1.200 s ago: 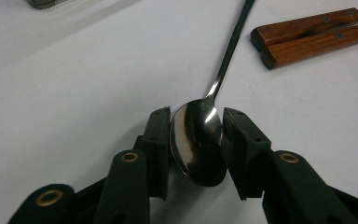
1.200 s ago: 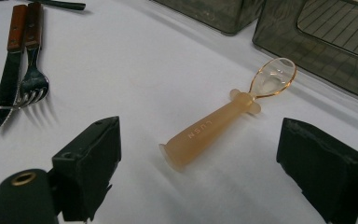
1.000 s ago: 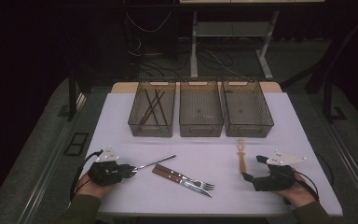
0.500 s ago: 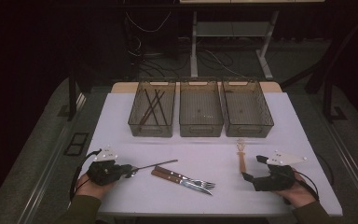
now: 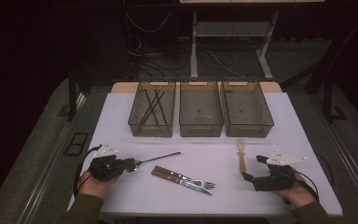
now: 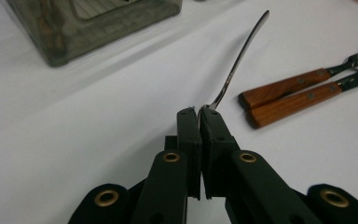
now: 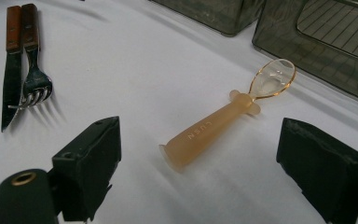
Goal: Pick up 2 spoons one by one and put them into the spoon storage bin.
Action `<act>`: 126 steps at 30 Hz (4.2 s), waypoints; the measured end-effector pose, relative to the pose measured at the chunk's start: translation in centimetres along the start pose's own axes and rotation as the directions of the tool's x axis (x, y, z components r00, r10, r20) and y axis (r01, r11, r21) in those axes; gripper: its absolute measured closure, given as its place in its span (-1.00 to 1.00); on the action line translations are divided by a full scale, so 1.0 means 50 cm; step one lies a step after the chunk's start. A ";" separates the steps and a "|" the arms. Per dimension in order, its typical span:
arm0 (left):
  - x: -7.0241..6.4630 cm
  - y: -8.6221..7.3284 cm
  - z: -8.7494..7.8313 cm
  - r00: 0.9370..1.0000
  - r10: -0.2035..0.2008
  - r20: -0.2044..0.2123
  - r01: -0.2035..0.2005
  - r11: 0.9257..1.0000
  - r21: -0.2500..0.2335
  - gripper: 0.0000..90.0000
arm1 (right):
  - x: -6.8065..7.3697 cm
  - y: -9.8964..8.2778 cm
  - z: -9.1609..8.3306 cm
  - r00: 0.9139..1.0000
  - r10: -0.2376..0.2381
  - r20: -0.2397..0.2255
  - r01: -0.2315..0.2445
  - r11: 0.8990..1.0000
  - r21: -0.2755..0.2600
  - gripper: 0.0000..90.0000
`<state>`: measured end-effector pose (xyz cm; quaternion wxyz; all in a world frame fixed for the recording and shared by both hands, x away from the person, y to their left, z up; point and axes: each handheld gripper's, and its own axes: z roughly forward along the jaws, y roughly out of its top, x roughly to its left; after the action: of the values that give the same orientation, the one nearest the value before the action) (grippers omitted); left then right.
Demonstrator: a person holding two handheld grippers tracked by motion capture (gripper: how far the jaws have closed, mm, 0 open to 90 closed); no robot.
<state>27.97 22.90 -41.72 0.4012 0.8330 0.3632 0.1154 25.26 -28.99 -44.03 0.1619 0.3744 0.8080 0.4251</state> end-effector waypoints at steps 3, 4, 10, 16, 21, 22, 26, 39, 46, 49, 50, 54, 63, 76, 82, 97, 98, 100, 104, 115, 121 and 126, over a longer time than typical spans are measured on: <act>-0.005 0.011 0.006 1.000 0.007 -0.004 -0.007 1.000 -0.007 0.93 | 0.001 0.000 -0.001 1.000 0.000 -0.002 0.000 1.000 -0.002 -0.69; -0.007 0.016 0.008 1.000 0.005 -0.002 -0.005 1.000 -0.011 0.93 | 0.001 0.000 -0.001 1.000 0.000 -0.001 0.000 1.000 -0.002 -0.69; -0.011 0.030 0.016 1.000 0.014 0.000 -0.014 1.000 -0.017 0.93 | 0.001 0.001 -0.001 1.000 -0.001 -0.003 0.001 1.000 -0.004 -0.69; -0.011 0.051 0.020 1.000 0.009 0.003 -0.009 0.999 -0.045 0.93 | 0.001 0.000 0.000 1.000 0.009 -0.001 -0.009 1.000 -0.005 -0.70; -0.009 0.070 0.024 1.000 0.006 0.004 -0.006 0.998 -0.060 0.93 | 0.000 0.000 0.002 1.000 0.028 0.003 -0.028 1.000 -0.014 -0.75; -0.008 0.073 0.025 1.000 0.006 0.005 -0.006 0.998 -0.059 0.93 | 0.000 -0.001 0.003 0.999 0.034 0.003 -0.034 0.999 -0.015 -0.75; -0.011 0.088 0.031 1.000 0.007 0.014 -0.006 0.998 -0.069 0.93 | -0.003 -0.001 0.011 0.999 0.043 0.000 -0.043 0.999 -0.013 -0.75; -0.016 0.155 0.055 0.999 0.018 0.029 -0.015 0.992 -0.122 0.93 | -0.004 0.003 0.019 0.999 0.051 -0.005 -0.051 0.999 -0.018 -0.75; -0.021 0.194 0.081 1.000 0.015 0.003 -0.014 0.989 -0.147 0.93 | -0.002 0.003 0.018 0.999 0.046 -0.012 -0.046 0.999 -0.014 -0.75; -0.025 0.212 0.096 0.999 0.029 -0.018 -0.031 0.989 -0.142 0.93 | -0.002 0.003 0.019 0.999 0.046 -0.011 -0.046 0.999 -0.012 -0.75; -0.028 0.218 0.103 0.999 0.030 -0.023 -0.034 0.989 -0.145 0.93 | -0.002 0.002 0.018 0.999 0.046 -0.012 -0.046 0.999 -0.011 -0.75; -0.034 0.240 0.126 0.998 0.040 -0.037 -0.045 0.989 -0.143 0.93 | 0.000 0.002 0.016 0.999 0.050 -0.017 -0.050 0.999 -0.015 -0.75; -0.040 0.296 0.181 0.994 0.060 -0.091 -0.070 0.991 -0.117 0.93 | -0.001 0.002 0.012 0.999 0.051 -0.018 -0.051 0.998 -0.022 -0.75; -0.032 0.350 0.244 0.984 0.033 -0.176 -0.053 0.992 -0.111 0.93 | -0.002 0.002 0.010 0.999 0.046 -0.026 -0.047 0.999 -0.024 -0.75; -0.029 0.364 0.272 0.980 0.012 -0.199 -0.031 0.995 -0.091 0.93 | -0.001 0.002 0.011 0.999 0.042 -0.029 -0.043 0.999 -0.023 -0.75; -0.031 0.362 0.315 0.979 -0.011 -0.205 -0.001 0.998 -0.056 0.92 | -0.002 0.002 0.008 0.999 0.043 -0.034 -0.044 0.999 -0.028 -0.74; -0.031 0.361 0.316 0.979 -0.016 -0.205 0.005 0.998 -0.056 0.91 | -0.002 0.002 0.008 0.999 0.042 -0.034 -0.043 0.999 -0.028 -0.75; -0.029 0.359 0.318 0.979 -0.014 -0.203 0.004 0.999 -0.048 0.87 | -0.001 0.002 0.008 0.999 0.041 -0.034 -0.042 0.999 -0.028 -0.75; -0.029 0.360 0.318 0.980 -0.009 -0.200 -0.001 0.999 -0.049 0.67 | -0.001 0.002 0.008 0.999 0.040 -0.035 -0.041 0.999 -0.028 -0.75; -0.036 0.361 0.292 0.994 0.027 -0.106 -0.033 0.998 -0.057 0.26 | -0.003 0.003 0.009 0.998 0.055 -0.035 -0.056 0.998 -0.018 -0.75; -0.047 0.343 0.263 0.998 0.052 -0.040 -0.055 0.996 -0.064 0.05 | -0.004 0.003 0.010 0.998 0.055 -0.043 -0.055 0.998 -0.001 -0.75; -0.056 0.323 0.234 0.998 0.063 0.003 -0.063 0.995 -0.073 -0.10 | -0.005 0.006 0.010 0.997 0.053 -0.051 -0.052 0.998 0.022 -0.74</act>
<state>39.92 7.45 -36.91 0.4286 0.8290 0.3312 0.1391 25.84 -28.81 -44.11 0.1260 0.3863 0.8061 0.4303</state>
